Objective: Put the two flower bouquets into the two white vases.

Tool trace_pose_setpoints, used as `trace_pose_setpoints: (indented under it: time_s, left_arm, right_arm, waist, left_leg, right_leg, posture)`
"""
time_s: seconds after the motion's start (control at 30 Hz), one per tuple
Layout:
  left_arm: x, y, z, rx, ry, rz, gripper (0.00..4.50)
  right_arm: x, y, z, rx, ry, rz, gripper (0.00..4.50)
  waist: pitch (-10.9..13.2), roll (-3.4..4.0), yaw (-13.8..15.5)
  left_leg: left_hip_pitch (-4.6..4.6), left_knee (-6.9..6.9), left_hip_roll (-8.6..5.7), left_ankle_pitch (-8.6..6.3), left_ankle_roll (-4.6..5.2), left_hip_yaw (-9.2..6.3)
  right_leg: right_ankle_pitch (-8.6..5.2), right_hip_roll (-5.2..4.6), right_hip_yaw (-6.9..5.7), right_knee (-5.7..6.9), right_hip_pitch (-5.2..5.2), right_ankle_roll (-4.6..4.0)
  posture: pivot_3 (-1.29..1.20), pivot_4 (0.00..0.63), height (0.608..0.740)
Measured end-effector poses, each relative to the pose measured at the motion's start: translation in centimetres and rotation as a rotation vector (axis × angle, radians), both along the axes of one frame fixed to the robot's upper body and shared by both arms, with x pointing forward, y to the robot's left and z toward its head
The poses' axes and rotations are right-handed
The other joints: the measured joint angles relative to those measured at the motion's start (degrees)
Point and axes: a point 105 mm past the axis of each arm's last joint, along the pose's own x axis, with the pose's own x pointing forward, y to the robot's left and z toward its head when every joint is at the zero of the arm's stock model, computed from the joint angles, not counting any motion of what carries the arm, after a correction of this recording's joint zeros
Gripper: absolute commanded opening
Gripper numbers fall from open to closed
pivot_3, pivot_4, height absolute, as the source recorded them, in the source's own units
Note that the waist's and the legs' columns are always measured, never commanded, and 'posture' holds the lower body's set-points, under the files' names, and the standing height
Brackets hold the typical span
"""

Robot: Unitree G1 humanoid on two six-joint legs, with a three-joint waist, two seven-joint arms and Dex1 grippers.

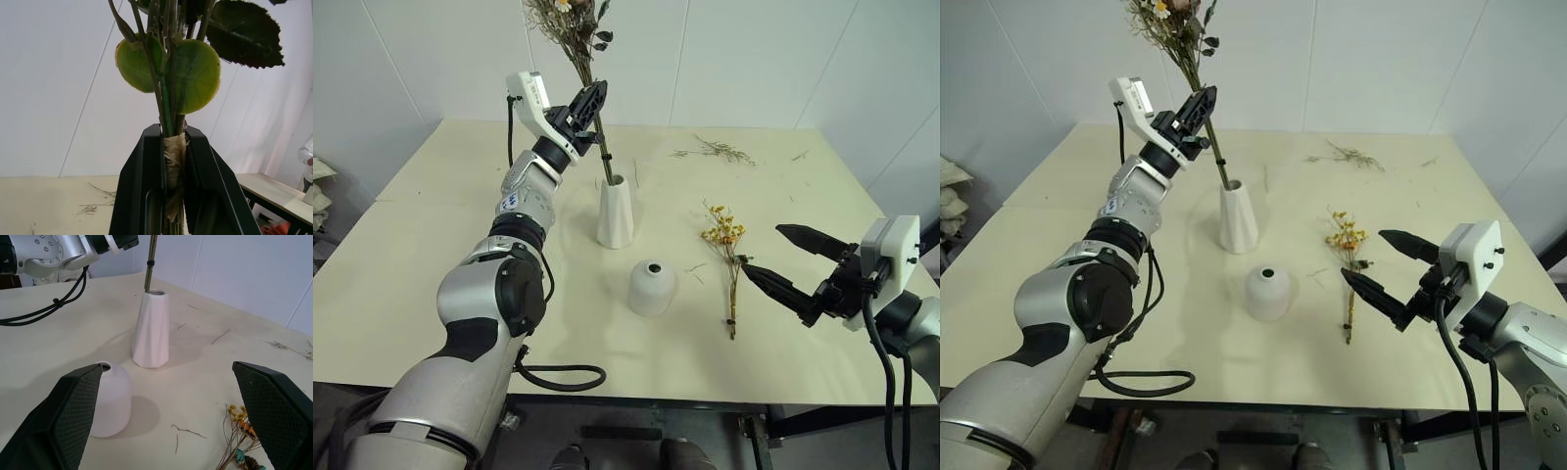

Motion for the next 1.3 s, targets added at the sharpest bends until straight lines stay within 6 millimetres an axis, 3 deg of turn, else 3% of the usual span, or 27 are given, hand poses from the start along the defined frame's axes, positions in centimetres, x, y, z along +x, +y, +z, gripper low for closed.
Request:
trace_pose_setpoints:
  time_s: [1.0, 1.3]
  left_arm:
    - [0.32, 0.69, 0.20, -0.067, 0.024, 0.030, 0.14]
    - [0.58, -0.02, -0.13, -0.072, 0.041, 0.055, 0.14]
  right_arm:
    - [-0.44, 0.26, -0.48, -0.005, 0.009, -0.010, 4.50]
    - [-0.42, 0.24, -0.48, -0.002, 0.008, -0.013, 4.50]
  waist:
    - [0.00, 0.00, -0.03]
    - [0.00, 0.00, -0.09]
  left_leg:
    - [0.01, 0.04, 0.00, 0.00, 0.00, 0.00]
    - [0.01, 0.03, 0.00, 0.00, 0.00, 0.00]
  right_leg:
    - [0.01, 0.00, 0.00, 0.00, 0.02, 0.01]
    - [0.01, 0.00, 0.00, -0.01, 0.02, 0.01]
  posture:
    - [0.00, 0.150, 0.740]
    - [0.00, 0.150, 0.740]
